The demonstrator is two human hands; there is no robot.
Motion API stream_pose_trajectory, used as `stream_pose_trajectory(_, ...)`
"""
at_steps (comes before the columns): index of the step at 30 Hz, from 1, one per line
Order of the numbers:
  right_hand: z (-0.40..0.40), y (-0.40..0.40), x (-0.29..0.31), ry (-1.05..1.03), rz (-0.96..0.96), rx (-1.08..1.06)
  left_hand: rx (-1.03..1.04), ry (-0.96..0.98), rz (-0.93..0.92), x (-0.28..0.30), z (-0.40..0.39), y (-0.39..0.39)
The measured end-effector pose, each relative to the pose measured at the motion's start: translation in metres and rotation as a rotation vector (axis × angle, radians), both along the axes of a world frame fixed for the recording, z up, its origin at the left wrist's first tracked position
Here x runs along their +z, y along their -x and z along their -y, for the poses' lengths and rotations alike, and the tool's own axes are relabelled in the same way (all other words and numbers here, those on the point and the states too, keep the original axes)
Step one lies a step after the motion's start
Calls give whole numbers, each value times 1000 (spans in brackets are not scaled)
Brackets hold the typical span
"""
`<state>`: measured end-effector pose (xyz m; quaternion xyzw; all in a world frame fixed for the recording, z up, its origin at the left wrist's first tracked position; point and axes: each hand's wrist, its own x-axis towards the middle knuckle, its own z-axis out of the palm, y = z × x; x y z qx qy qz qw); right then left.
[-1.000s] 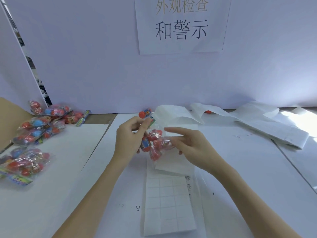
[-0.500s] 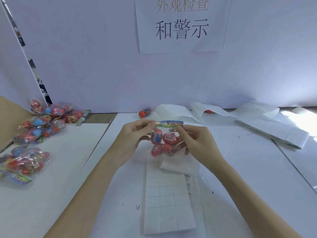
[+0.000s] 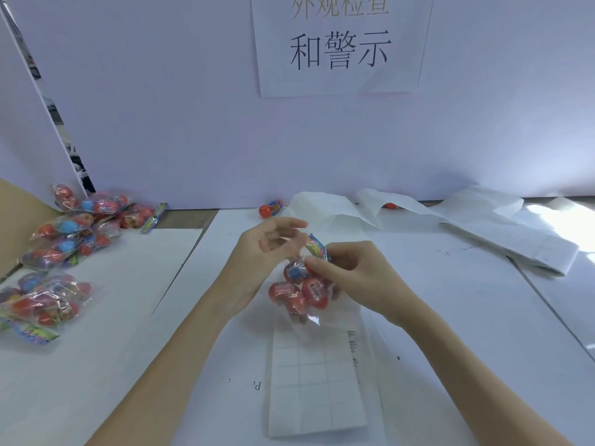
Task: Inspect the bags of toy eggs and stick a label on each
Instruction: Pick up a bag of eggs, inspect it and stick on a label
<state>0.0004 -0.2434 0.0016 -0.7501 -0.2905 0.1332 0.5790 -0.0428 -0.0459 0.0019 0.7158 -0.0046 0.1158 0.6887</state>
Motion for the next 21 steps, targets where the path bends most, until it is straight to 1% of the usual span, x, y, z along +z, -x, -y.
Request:
stream_pose_trajectory(3,-1,-4,-2,-67,21,-148,60,1,-62,1,-6,0)
stream_pose_trajectory(6,2,-7,0,-172,-27,-214,32,-19,-78,1,-11,0)
stream_pose_trajectory(7,3,-7,0,-171,-21,-229,40,-28,-66,1,-11,1)
stream_pose_trajectory(9,4,-8,0,-96,29,-261,62,-51,-47,-1,-11,1)
stream_pose_trajectory(12,6,-9,-1,5,70,-260,73,-3,-53,-1,-9,1)
stream_pose_trajectory(15,7,-9,2,-47,16,-250,76,165,-62,1,-10,2)
stream_pose_trajectory(17,4,-8,2,-85,-38,-230,93,231,-75,1,-9,0)
stream_pose_trajectory(19,1,-6,2,-111,-113,-209,132,253,-96,0,-6,-1)
stream_pose_trajectory(21,1,-4,3,-112,-165,-174,178,213,-87,-2,-5,-2)
